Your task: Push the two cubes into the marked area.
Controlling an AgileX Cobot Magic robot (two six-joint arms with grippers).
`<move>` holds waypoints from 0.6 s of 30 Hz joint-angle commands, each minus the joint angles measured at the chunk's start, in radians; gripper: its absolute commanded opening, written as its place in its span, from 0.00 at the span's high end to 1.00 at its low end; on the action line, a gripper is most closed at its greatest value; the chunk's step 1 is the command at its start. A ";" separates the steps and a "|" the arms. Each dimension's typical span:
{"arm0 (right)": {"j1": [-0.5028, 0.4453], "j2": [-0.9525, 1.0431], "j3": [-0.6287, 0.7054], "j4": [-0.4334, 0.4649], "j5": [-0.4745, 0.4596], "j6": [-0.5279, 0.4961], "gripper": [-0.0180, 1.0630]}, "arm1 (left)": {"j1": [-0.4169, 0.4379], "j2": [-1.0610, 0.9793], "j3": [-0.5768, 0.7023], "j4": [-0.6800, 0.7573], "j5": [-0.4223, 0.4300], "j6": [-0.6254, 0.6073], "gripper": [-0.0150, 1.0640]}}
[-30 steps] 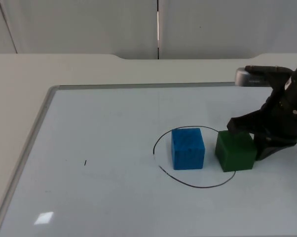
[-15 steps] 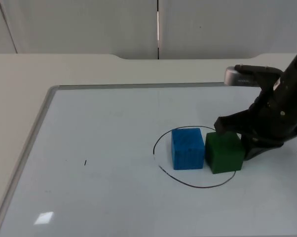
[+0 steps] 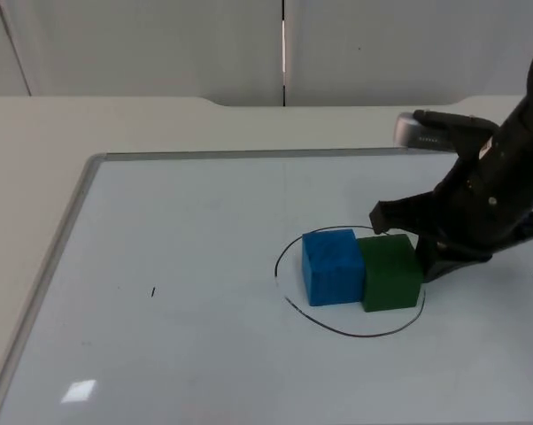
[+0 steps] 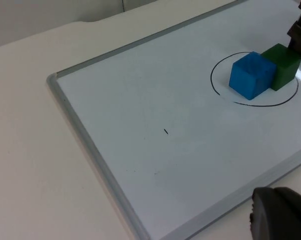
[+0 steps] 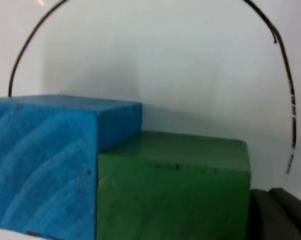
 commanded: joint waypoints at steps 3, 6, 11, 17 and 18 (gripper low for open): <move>0.008 -0.005 0.005 0.008 -0.017 0.000 0.99 | 0.003 -0.005 0.005 -0.005 -0.007 -0.001 0.99; 0.008 -0.005 0.005 -0.009 -0.019 -0.020 0.99 | 0.003 -0.005 0.005 -0.005 -0.007 -0.001 0.99; 0.004 -0.042 0.005 -0.119 0.000 -0.018 0.99 | 0.003 -0.005 0.005 -0.005 -0.007 -0.001 0.99; -0.008 -0.202 0.005 -0.266 0.038 -0.015 0.99 | 0.003 -0.005 0.005 -0.005 -0.007 -0.001 0.99; -0.006 -0.248 0.005 -0.282 0.041 -0.015 0.99 | 0.003 -0.005 0.005 -0.005 -0.007 -0.001 0.99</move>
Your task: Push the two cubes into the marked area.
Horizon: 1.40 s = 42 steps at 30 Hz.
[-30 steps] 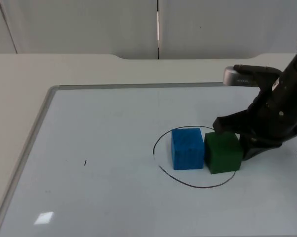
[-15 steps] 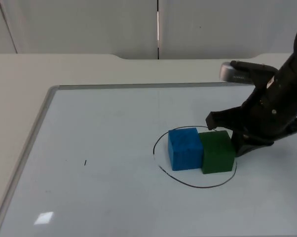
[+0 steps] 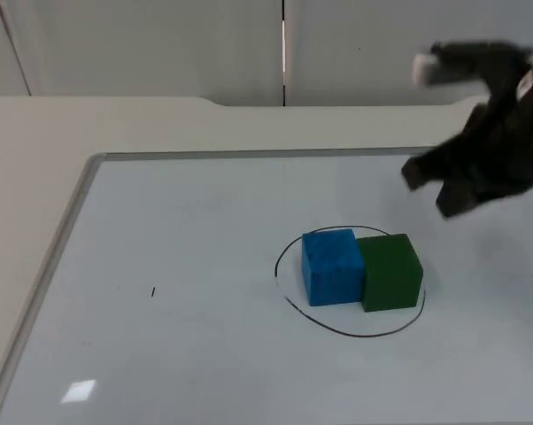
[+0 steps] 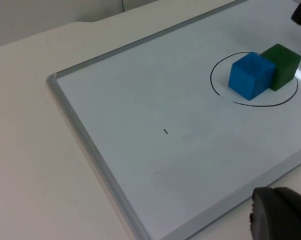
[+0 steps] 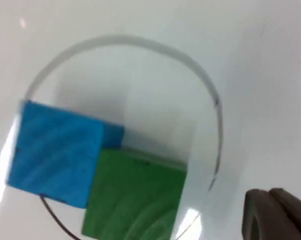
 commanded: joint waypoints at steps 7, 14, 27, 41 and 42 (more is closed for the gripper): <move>-0.004 -0.347 0.004 -0.040 0.021 -0.012 0.99 | 0.003 -0.005 0.005 -0.005 -0.007 -0.001 0.99; -0.004 -0.551 0.004 -0.040 0.021 -0.038 0.99 | 0.003 -0.005 0.005 -0.005 -0.007 -0.001 0.99; -0.004 -0.834 0.105 -0.062 0.019 -0.102 0.99 | 0.003 -0.005 0.005 -0.005 -0.007 -0.001 0.99; -0.004 -1.184 0.412 -0.057 0.038 -0.112 0.99 | 0.003 -0.005 0.005 -0.003 -0.007 -0.001 0.99; -0.004 -1.208 0.429 -0.055 0.049 -0.108 0.99 | 0.003 -0.005 0.005 -0.003 -0.007 -0.001 0.99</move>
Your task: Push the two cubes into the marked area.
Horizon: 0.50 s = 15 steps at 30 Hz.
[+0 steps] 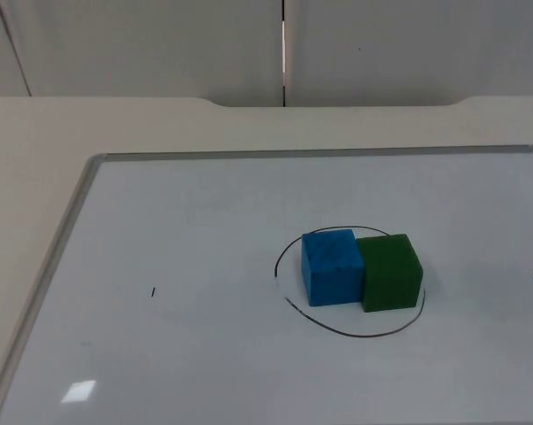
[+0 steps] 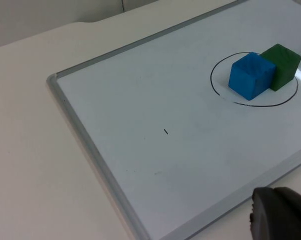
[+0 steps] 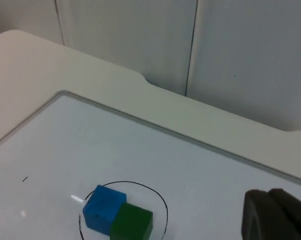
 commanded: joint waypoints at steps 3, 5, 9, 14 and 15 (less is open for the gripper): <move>-0.004 -0.119 0.080 0.001 0.025 0.024 0.99 | 0.003 -0.005 0.005 -0.003 -0.007 -0.001 0.99; -0.004 -0.169 0.109 0.001 0.041 0.042 0.99 | 0.003 -0.005 0.005 -0.003 -0.007 -0.001 0.99; -0.004 -0.240 0.142 0.004 0.083 0.048 0.99 | 0.003 -0.005 0.005 -0.003 -0.007 -0.001 0.99; -0.004 -0.339 0.169 0.034 0.152 0.048 0.99 | 0.003 -0.005 0.005 -0.003 -0.007 -0.001 0.99; -0.004 -0.365 0.169 0.043 0.185 0.048 0.99 | 0.003 -0.005 0.005 -0.003 -0.007 -0.001 0.99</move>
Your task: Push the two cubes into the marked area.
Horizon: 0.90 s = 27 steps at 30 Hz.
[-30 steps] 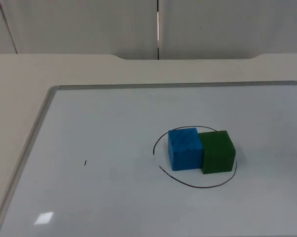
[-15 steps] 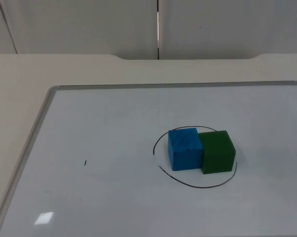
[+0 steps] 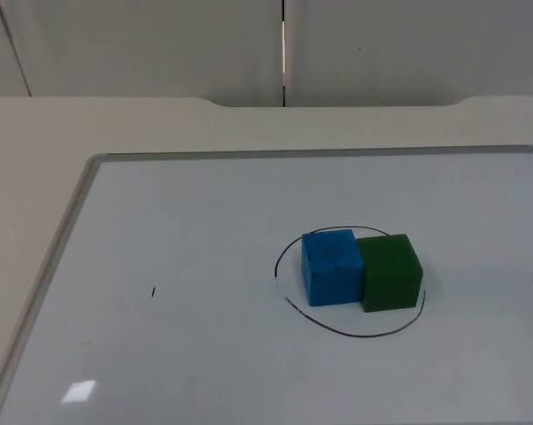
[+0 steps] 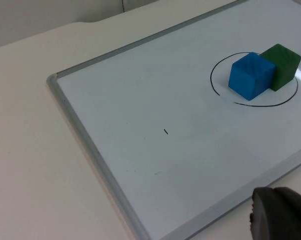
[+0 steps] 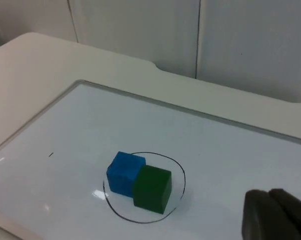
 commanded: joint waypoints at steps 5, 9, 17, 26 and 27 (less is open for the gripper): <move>-0.004 -0.138 0.006 0.017 0.148 0.000 0.99 | 0.003 -0.005 0.005 -0.003 -0.007 -0.001 0.99; -0.004 -0.230 0.006 0.015 0.226 0.000 0.99 | 0.003 -0.005 0.005 -0.003 -0.007 -0.001 0.99; -0.004 -0.320 0.015 -0.014 0.352 0.000 0.99 | 0.003 -0.005 0.005 -0.003 -0.007 -0.001 0.99; -0.004 -0.320 0.042 -0.016 0.402 -0.008 0.99 | 0.003 -0.005 0.005 -0.003 -0.007 -0.001 0.99; -0.004 -0.320 0.042 -0.016 0.402 -0.008 0.99 | 0.003 -0.005 0.005 -0.003 -0.007 -0.001 0.99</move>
